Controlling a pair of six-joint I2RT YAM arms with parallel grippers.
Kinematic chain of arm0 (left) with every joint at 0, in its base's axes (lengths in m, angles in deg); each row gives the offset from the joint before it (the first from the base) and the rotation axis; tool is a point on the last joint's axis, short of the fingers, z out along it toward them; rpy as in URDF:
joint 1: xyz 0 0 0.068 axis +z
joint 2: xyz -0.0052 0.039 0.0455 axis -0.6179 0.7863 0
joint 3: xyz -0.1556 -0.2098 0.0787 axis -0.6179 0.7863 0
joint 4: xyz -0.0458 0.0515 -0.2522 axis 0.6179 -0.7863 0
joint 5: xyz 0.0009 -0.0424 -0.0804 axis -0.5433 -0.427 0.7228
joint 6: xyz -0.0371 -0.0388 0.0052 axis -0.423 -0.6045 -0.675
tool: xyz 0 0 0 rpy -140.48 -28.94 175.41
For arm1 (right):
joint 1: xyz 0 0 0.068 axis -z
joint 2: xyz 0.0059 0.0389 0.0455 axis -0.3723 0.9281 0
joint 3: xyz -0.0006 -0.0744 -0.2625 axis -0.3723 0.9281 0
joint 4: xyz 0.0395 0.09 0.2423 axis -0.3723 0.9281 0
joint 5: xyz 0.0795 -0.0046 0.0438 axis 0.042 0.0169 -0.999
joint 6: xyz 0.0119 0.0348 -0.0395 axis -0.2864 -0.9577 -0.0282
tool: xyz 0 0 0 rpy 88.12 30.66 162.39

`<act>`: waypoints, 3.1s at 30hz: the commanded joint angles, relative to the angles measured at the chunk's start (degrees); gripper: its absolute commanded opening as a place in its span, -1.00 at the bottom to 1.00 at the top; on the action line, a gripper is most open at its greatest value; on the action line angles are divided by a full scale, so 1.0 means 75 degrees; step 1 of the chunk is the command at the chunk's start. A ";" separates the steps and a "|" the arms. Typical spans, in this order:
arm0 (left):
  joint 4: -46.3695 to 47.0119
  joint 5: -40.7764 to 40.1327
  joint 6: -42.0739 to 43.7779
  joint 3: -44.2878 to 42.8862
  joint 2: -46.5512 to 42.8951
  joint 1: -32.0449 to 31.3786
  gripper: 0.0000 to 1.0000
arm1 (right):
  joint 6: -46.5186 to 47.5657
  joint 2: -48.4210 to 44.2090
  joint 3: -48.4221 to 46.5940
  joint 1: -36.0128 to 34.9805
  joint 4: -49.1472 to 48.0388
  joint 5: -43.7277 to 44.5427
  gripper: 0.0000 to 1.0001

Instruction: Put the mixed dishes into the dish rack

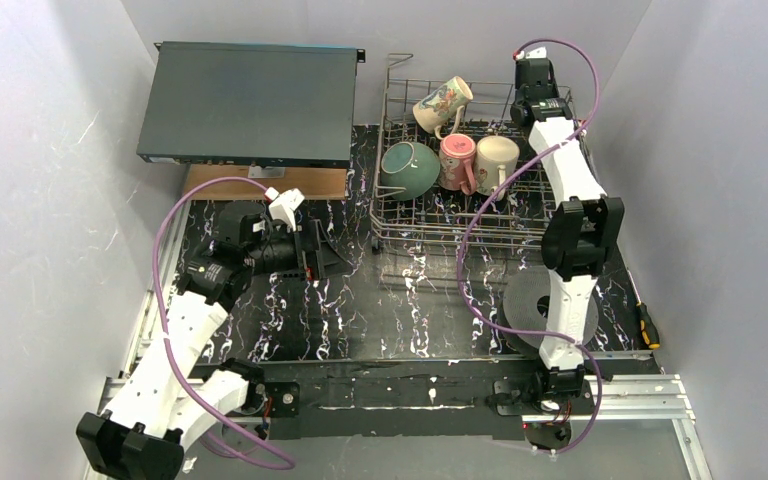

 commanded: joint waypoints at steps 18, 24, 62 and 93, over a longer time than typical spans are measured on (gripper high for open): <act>-0.0045 0.0022 -0.0022 -0.0190 -0.0101 -0.0025 0.92 | -0.0280 0.1094 -0.1341 -0.0322 -0.0578 0.1604 -0.97; -0.0085 -0.0005 -0.0011 -0.0135 -0.0180 -0.0023 0.92 | -0.0423 0.1337 -0.1515 -0.0362 -0.0390 0.1851 -0.97; 0.0216 -0.2556 -0.0361 -0.1384 -0.1824 -0.0025 0.96 | -0.4025 -0.9595 0.6833 -0.0632 -0.0265 -0.6972 0.97; 0.0458 -0.4825 0.0212 -0.1698 -0.2481 -0.0024 0.96 | -0.5293 -1.2828 0.8098 -0.0628 0.0124 -0.3243 0.97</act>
